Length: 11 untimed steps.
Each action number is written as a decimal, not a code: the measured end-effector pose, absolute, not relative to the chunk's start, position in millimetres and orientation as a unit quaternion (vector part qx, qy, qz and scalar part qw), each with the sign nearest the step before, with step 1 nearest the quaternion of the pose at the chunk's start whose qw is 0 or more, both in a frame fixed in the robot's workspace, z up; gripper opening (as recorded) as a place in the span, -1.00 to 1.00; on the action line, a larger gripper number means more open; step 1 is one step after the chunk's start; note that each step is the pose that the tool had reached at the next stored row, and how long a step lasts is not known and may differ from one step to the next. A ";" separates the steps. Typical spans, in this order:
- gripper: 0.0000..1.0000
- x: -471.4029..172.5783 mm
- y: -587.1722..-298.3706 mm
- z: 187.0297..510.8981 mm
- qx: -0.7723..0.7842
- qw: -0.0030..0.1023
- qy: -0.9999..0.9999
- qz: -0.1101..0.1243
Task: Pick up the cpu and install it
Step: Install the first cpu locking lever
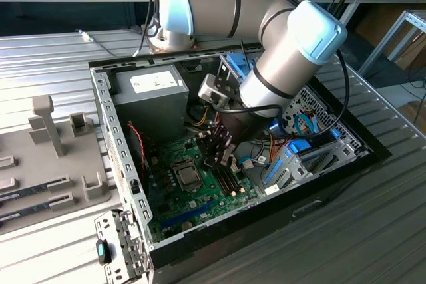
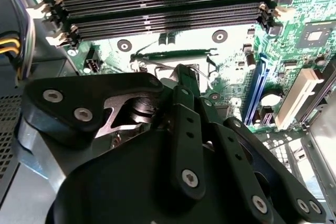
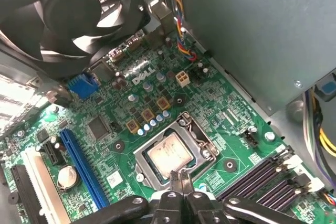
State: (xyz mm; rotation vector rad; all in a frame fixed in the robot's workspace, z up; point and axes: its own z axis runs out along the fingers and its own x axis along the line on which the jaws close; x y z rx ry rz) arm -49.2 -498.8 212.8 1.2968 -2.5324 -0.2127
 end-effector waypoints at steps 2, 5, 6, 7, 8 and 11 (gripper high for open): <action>-0.79 -49.2 -499.2 210.3 0.451 0.144 -0.878 -0.073; -0.79 -49.2 -499.6 207.4 0.456 0.145 -0.875 -0.072; -0.79 -49.2 -499.8 206.2 0.459 0.146 -0.874 -0.071; -0.79 -49.3 -500.0 205.5 0.460 0.146 -0.873 -0.071; -0.79 -49.3 -500.3 204.1 0.462 0.147 -0.872 -0.071; -0.79 -49.2 -500.7 201.0 0.466 0.148 -0.870 -0.070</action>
